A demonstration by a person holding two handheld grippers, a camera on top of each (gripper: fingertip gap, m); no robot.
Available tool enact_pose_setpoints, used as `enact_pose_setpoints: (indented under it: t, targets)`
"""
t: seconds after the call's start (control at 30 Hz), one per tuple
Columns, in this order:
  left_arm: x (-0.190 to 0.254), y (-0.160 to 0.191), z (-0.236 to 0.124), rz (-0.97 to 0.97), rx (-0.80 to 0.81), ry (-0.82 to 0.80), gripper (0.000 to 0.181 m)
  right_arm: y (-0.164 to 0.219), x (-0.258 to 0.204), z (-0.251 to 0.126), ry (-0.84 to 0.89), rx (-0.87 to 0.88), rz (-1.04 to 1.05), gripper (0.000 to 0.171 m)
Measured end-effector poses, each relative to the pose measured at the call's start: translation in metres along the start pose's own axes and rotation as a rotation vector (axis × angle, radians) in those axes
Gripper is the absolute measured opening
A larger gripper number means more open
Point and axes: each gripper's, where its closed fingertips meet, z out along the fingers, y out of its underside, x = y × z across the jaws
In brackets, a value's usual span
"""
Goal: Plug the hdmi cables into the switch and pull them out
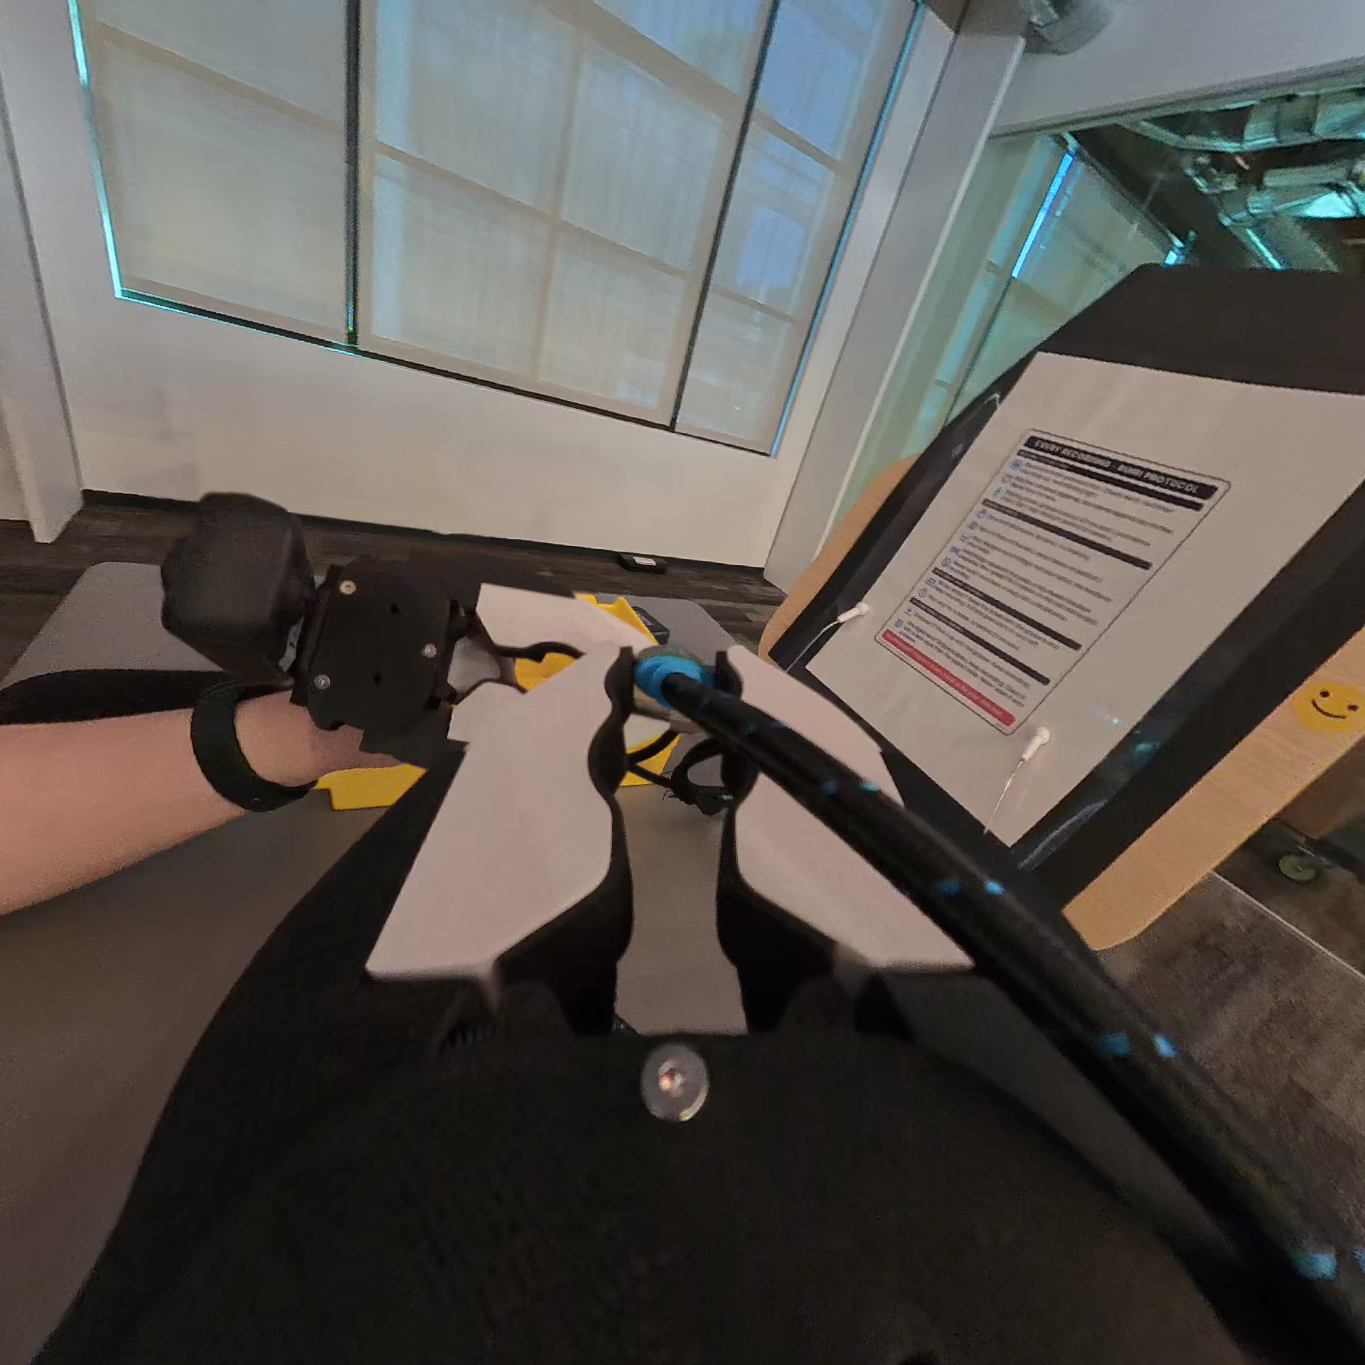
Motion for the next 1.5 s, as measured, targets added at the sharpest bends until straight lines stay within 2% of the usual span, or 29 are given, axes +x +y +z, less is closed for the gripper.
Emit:
enact_pose_setpoints:
  t: [0.23,0.5,0.67,0.87,1.5]
  targets:
    - [-0.006,-0.002,-0.012,0.043,0.097,0.014,0.021,0.02,-0.018,0.027,0.033,-0.053,0.079,0.02]
    - [0.002,-0.002,-0.011,0.14,0.089,0.019,0.021,0.038,-0.035,0.043,0.056,-0.109,-0.004,0.021]
    - [0.006,-0.002,-0.01,0.198,0.078,0.018,0.021,0.037,-0.036,0.043,0.059,-0.097,-0.006,0.021]
    - [0.01,-0.004,-0.011,0.203,0.088,0.038,0.021,0.03,-0.016,0.032,0.138,-0.101,-0.065,0.021]
    - [0.013,-0.011,-0.018,0.291,0.099,0.046,0.021,0.044,-0.01,0.032,0.105,-0.143,-0.088,0.021]
